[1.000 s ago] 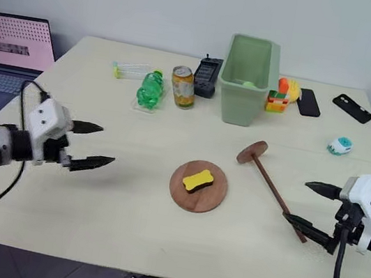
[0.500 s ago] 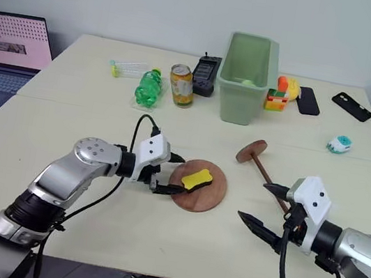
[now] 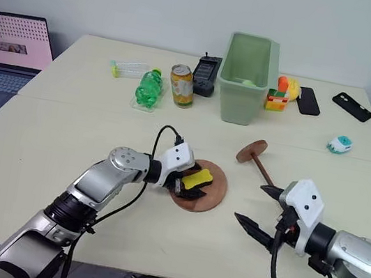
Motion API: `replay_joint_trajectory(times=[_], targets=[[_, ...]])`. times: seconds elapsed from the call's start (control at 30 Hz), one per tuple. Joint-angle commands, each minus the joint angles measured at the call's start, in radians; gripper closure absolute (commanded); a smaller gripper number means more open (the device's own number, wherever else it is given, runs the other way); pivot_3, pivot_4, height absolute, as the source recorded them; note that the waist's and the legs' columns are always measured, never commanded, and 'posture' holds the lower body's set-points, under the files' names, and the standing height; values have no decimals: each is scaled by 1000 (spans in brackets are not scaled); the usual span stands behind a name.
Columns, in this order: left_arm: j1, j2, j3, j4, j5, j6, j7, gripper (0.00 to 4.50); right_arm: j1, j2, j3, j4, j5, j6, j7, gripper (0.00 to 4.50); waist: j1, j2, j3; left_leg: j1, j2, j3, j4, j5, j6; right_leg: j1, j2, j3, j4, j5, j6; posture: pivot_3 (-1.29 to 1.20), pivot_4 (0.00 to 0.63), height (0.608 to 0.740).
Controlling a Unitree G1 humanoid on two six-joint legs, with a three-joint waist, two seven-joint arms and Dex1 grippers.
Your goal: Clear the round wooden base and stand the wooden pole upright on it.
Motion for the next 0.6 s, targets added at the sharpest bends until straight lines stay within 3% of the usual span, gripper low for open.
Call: replay_joint_trajectory(times=[0.03,0.2,0.27,0.3,0.47,0.6], targets=[[2,-9,-3,-24,13,-14,3,1342,-8,-2,-10,-27,10,-22,9,0,0,0,0,0,0,0,0,0,0,0,0,0,0,0,0,0,150,740],[12,3,1,-33,7,-14,-26,2332,-7,-9,-1,-22,6,-27,20,0,0,0,0,0,0,0,0,0,0,0,0,0,0,0,0,0,150,740],[8,1,31,-41,-12,-14,-27,2496,-11,-10,6,-16,-2,-44,39,0,0,0,0,0,0,0,0,0,0,0,0,0,0,0,0,0,150,740],[4,0,58,-47,-28,-10,-21,2843,-15,-12,11,-12,-6,-57,57,0,0,0,0,0,0,0,0,0,0,0,0,0,0,0,0,0,150,740],[-5,48,253,-28,-71,-17,68,3083,-91,-44,83,48,-35,-121,172,0,-5,0,0,1,1,0,0,0,0,0,0,-1,1,0,0,0,150,740],[26,90,479,75,-96,-14,230,3099,-257,-11,201,122,-52,-136,220,0,-8,0,0,2,1,1,-1,0,0,0,0,-1,1,0,0,0,150,740]])
